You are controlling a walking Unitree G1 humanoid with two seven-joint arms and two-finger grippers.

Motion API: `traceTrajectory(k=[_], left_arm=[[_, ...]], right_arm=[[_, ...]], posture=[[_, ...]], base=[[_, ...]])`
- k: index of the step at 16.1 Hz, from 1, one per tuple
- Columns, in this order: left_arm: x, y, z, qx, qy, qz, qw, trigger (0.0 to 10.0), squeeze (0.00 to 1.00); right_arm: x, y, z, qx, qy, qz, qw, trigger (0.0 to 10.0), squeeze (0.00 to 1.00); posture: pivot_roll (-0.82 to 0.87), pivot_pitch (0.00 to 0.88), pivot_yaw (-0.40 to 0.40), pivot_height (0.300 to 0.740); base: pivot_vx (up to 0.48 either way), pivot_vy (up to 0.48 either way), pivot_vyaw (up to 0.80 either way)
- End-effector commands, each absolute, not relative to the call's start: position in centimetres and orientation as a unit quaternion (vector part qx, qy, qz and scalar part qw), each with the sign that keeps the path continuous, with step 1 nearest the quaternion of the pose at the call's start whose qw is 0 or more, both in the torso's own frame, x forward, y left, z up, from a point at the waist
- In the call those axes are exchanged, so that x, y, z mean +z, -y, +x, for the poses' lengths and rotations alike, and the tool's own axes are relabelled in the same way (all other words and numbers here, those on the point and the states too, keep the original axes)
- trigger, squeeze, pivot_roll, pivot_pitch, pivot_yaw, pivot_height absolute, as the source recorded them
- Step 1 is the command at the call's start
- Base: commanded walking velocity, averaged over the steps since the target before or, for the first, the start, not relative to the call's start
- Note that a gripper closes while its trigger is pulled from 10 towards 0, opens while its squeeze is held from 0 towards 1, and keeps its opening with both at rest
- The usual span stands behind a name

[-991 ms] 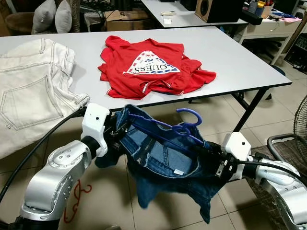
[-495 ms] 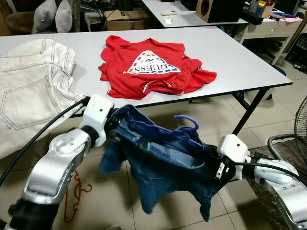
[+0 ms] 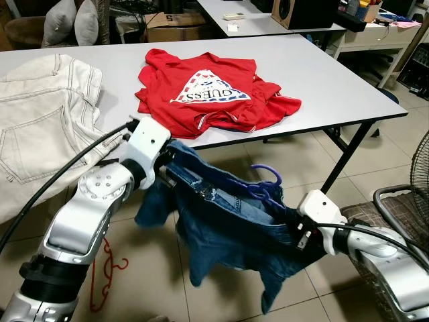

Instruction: Hang hanger

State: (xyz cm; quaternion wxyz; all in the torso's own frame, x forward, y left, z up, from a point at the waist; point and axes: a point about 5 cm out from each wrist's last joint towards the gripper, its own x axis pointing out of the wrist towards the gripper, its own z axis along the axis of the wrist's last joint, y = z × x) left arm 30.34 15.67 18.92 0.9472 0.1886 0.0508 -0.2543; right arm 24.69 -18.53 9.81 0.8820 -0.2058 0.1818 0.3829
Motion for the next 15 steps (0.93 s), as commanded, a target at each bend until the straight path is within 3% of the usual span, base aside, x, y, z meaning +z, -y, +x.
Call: traceTrajectory(k=[1,4,10,13,15], left_arm=[[20.1,-15.4,30.6,-0.257,-0.024,0.203,0.945,0.0,0.00],[20.9,-14.4,30.5,-0.281,-0.008,0.203,0.938,0.0,0.00],[21.1,-13.8,28.3,-0.318,-0.019,0.150,0.936,0.0,0.00],[19.3,-13.3,27.0,-0.341,-0.042,0.181,0.921,0.0,0.00],[18.1,-11.4,26.7,-0.364,-0.042,0.189,0.911,0.0,0.00]], right_arm=[[9.8,19.0,24.9,0.365,-0.194,-0.216,0.885,10.0,0.00],[9.7,18.6,25.6,0.345,-0.199,-0.214,0.892,10.0,0.00],[13.4,20.6,29.2,0.194,-0.102,-0.126,0.967,10.0,0.00],[15.4,20.7,29.9,0.194,-0.059,-0.111,0.973,10.0,0.00],[16.1,19.6,30.1,0.227,-0.048,-0.100,0.968,10.0,0.00]], posture=[[0.03,0.061,-0.008,0.740],[0.04,0.062,-0.006,0.740],[0.05,0.065,-0.005,0.740],[0.05,0.067,-0.017,0.740],[0.04,0.070,-0.027,0.740]], base=[[0.000,0.000,0.00],[0.000,0.000,0.00],[0.000,0.000,0.00],[0.000,0.000,0.00],[0.000,0.000,0.00]])
